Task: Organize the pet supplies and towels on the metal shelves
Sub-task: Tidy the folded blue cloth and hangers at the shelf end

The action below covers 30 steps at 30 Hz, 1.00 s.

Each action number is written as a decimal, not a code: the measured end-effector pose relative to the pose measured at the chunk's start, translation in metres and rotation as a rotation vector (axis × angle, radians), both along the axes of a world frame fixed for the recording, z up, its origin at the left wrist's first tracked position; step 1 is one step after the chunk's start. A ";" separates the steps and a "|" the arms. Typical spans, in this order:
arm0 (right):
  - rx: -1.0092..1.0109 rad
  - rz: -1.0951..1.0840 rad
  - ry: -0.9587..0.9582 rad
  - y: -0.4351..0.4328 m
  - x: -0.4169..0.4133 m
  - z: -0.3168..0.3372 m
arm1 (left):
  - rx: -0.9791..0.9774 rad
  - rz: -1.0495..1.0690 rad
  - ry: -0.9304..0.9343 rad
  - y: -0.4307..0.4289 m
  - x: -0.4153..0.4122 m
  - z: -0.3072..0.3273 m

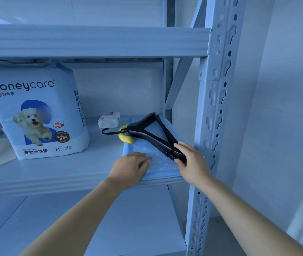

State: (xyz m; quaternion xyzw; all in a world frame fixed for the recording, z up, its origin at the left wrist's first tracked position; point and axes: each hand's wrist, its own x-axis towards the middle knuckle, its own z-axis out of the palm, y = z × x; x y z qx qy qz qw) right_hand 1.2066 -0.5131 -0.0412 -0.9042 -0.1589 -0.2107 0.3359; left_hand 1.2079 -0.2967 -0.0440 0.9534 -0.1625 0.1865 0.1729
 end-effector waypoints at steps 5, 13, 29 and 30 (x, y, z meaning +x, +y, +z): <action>-0.007 -0.005 0.039 -0.001 -0.007 0.001 | -0.037 0.025 0.011 -0.005 -0.005 0.002; 0.041 0.032 -0.008 0.004 -0.011 -0.004 | -0.028 -0.002 0.036 0.002 -0.008 0.005; 0.050 0.036 -0.053 0.031 0.003 0.022 | 0.029 -0.003 0.142 0.039 0.009 0.029; 0.039 0.040 -0.052 0.034 0.006 0.026 | 0.030 -0.004 0.131 0.041 0.011 0.032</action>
